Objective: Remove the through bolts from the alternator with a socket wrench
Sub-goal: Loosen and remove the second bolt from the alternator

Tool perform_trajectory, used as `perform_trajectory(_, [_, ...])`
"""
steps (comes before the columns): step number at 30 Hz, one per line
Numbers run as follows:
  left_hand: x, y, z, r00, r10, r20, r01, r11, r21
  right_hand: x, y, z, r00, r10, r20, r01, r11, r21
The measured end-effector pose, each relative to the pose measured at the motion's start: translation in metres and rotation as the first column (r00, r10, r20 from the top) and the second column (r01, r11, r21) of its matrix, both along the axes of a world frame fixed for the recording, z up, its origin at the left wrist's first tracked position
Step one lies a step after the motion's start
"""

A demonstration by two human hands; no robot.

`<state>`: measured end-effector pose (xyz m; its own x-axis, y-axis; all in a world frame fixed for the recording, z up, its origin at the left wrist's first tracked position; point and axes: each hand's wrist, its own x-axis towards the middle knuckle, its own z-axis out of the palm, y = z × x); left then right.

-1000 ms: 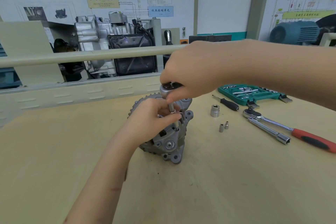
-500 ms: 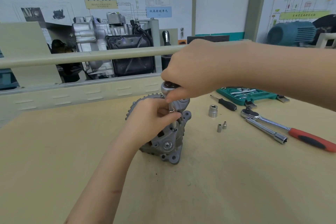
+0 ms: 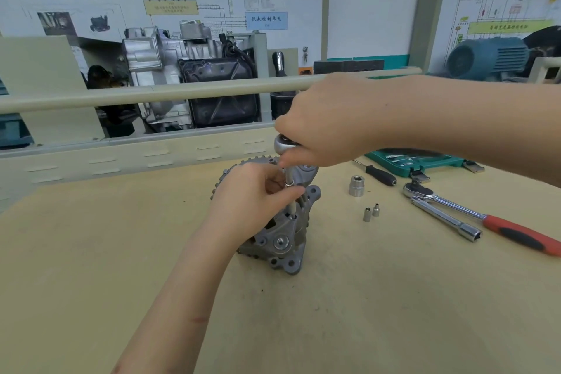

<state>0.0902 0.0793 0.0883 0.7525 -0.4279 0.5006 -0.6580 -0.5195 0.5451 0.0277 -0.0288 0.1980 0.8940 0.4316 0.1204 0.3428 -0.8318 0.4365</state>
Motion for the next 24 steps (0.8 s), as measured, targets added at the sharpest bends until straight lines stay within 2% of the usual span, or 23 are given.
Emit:
perform_trajectory(2, [0.001, 0.001, 0.000, 0.997, -0.060, -0.042, 0.059, 0.998, -0.022, 0.005, -0.007, -0.005, 0.999, 0.025, 0.040, -0.027, 0.997, 0.069])
perform_trajectory(5, [0.001, 0.003, 0.000, 0.993, -0.094, -0.069, 0.091, 0.995, -0.045, 0.007, -0.006, -0.005, 1.000, 0.019, 0.011, -0.020, 0.992, 0.122])
perform_trajectory(10, [0.001, 0.000, -0.001, 1.000, -0.009, 0.005, 0.009, 0.999, -0.035, 0.011, -0.007, -0.005, 0.998, 0.044, 0.035, -0.048, 0.992, 0.114])
perform_trajectory(14, [0.000, -0.004, -0.001, 0.995, 0.056, 0.086, -0.055, 0.998, -0.013, 0.015, -0.008, -0.007, 0.997, 0.049, 0.058, -0.051, 0.998, 0.037])
perform_trajectory(18, [0.001, 0.000, 0.001, 1.000, 0.008, -0.023, -0.009, 0.999, -0.045, 0.013, -0.011, -0.008, 0.993, 0.058, 0.105, -0.064, 0.996, 0.059])
perform_trajectory(21, [0.000, 0.004, 0.002, 0.989, -0.081, -0.127, 0.072, 0.995, -0.072, 0.015, -0.010, -0.008, 0.995, 0.052, 0.080, -0.055, 0.998, 0.036])
perform_trajectory(24, [-0.002, 0.004, 0.003, 0.987, -0.078, -0.142, 0.067, 0.995, -0.079, 0.021, -0.010, -0.008, 0.996, 0.064, 0.065, -0.066, 0.997, 0.038])
